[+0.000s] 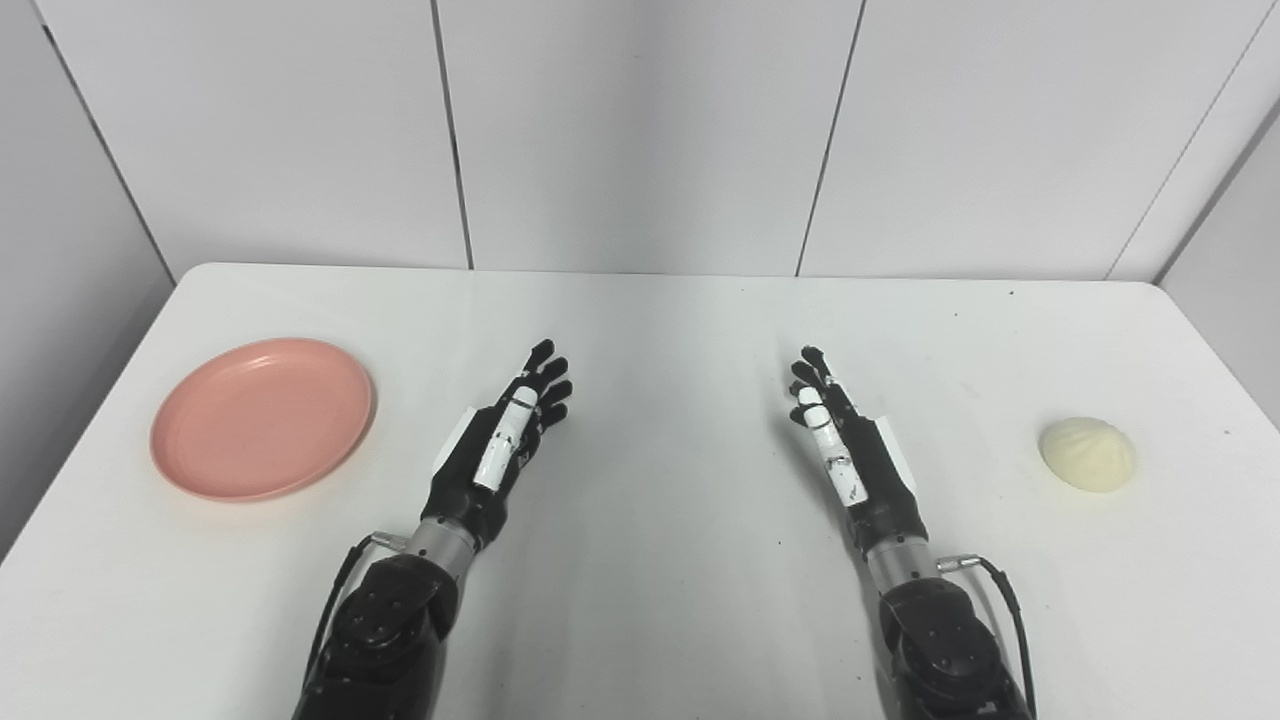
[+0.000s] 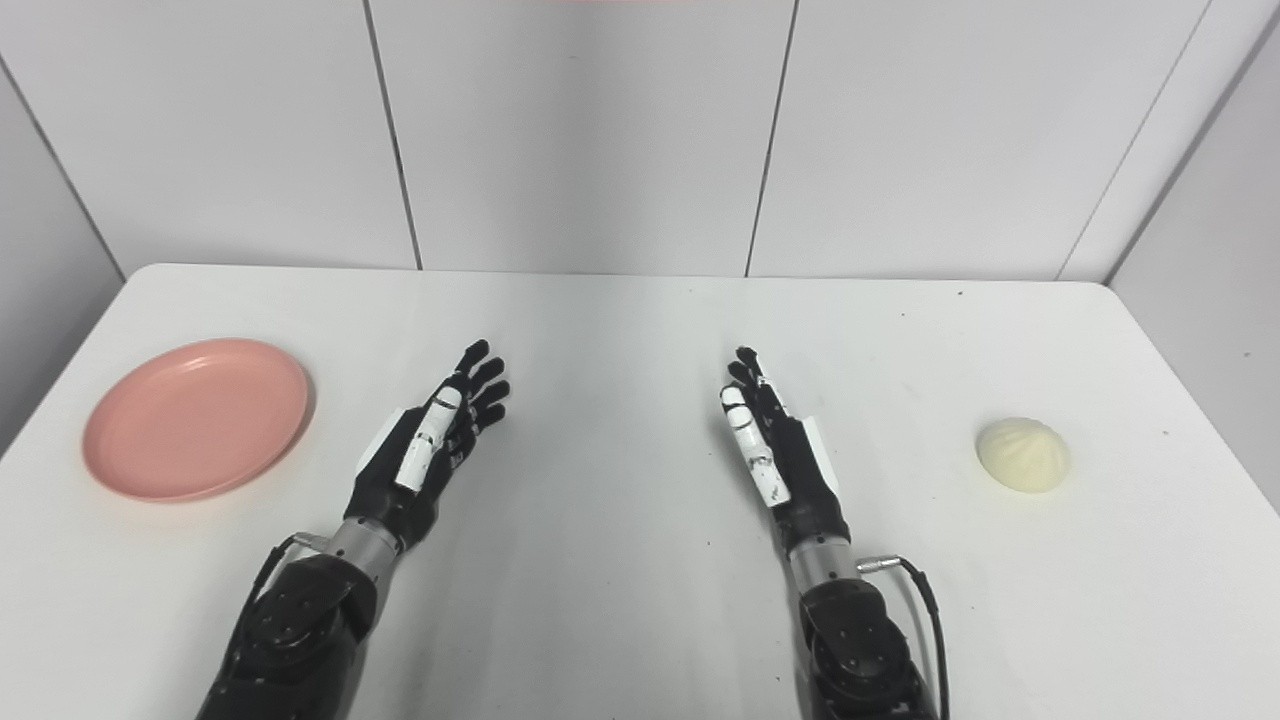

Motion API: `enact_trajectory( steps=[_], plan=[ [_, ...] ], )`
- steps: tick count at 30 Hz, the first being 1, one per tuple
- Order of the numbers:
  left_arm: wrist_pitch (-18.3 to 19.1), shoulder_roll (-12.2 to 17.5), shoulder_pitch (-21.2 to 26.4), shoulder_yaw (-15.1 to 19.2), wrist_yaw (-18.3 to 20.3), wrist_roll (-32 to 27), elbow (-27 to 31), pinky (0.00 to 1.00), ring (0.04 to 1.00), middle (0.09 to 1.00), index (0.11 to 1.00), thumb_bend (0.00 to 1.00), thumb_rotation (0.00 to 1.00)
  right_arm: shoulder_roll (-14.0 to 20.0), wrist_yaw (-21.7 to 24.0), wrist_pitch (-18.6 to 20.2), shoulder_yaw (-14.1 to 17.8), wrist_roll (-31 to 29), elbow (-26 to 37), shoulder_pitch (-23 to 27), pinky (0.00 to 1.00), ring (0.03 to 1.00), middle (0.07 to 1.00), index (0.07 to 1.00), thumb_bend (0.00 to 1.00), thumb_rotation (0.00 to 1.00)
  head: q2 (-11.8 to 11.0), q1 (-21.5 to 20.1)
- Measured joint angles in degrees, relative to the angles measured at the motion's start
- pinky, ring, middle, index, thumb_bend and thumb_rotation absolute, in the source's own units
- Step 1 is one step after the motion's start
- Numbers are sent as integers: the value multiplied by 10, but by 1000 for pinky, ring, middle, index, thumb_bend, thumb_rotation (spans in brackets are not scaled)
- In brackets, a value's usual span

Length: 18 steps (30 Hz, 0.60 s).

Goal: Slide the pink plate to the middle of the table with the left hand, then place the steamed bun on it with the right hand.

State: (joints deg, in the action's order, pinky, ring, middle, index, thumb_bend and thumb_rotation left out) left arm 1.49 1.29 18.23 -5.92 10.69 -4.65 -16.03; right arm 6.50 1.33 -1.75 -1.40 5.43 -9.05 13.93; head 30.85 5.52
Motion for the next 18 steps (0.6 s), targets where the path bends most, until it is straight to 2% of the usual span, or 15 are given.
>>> enact_trajectory(
  steps=[2, 4, 5, 6, 8, 10, 18],
  plan=[
    [0, 0, 1, -1, 0, 0, -2, 946, 949, 969, 975, 394, 1000, 0, 1, 0, 1, -2, -1, 0, 874, 914, 935, 955, 240, 1000, 0, 3],
    [-3, 0, 4, -3, 0, 0, -8, 942, 946, 968, 975, 395, 1000, 2, 1, 0, 1, -5, -3, 0, 879, 917, 936, 957, 238, 1000, -8, 39],
    [-5, -1, 7, -4, 0, 0, -12, 942, 946, 967, 975, 395, 1000, 4, 1, 0, 2, -7, -4, 0, 881, 917, 937, 957, 237, 1000, -8, 39],
    [-8, -2, 8, -5, -1, 0, -16, 942, 949, 970, 977, 396, 1000, 6, 2, 0, 2, -8, -5, 1, 883, 921, 941, 961, 230, 1000, -14, 63],
    [-15, -4, 11, -7, -2, 0, -24, 947, 953, 975, 981, 395, 1000, 11, 6, 0, 3, -17, -6, 0, 892, 927, 946, 966, 213, 1000, -14, 63],
    [-24, -7, 14, -8, -4, 2, -32, 954, 955, 978, 984, 394, 1000, 16, 13, 0, 5, -25, -6, 0, 919, 940, 957, 976, 194, 1000, -25, 96],
    [-57, -21, 27, -15, -27, 25, -67, 956, 956, 974, 982, 398, 1000, 26, 32, 0, 14, -53, -10, -1, 947, 955, 970, 986, 179, 1000, -42, 132]
  ],
)
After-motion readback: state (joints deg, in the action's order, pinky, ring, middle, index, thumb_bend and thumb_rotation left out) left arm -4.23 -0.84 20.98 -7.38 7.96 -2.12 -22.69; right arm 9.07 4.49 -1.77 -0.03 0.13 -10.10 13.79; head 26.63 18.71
